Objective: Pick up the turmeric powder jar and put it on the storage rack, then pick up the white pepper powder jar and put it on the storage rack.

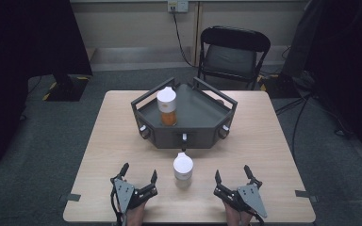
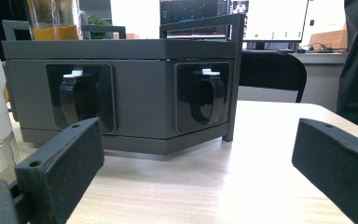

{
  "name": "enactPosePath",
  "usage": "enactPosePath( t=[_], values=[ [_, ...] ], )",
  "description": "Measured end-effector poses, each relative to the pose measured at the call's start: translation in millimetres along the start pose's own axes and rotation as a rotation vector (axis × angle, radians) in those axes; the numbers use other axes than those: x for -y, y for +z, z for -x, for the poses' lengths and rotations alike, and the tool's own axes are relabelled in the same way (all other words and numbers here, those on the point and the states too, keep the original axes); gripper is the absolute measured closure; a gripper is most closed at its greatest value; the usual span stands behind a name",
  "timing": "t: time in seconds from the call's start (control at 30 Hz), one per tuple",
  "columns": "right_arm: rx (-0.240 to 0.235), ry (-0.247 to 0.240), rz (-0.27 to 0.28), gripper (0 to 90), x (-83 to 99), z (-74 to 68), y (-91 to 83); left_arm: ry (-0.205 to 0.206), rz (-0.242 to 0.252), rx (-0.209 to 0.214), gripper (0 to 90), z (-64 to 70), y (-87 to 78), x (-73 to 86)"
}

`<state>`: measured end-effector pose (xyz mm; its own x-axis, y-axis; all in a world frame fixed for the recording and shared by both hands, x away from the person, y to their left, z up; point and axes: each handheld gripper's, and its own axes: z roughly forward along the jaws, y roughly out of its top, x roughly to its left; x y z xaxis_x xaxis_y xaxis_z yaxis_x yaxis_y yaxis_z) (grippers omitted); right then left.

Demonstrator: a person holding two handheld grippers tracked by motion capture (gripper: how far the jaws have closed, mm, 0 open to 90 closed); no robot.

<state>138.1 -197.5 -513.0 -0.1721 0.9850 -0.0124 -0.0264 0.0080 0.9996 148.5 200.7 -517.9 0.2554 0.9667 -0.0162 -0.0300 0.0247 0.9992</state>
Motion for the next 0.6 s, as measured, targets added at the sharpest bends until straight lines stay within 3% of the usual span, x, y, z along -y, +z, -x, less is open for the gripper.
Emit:
enactPosePath(
  t=[0.6],
  values=[
    [-0.004, 0.001, 0.0, 1.0, 0.0, 0.8, -0.1, 0.008, -0.015, -0.024, 0.1, 4.0, 2.5, -2.1]
  ],
)
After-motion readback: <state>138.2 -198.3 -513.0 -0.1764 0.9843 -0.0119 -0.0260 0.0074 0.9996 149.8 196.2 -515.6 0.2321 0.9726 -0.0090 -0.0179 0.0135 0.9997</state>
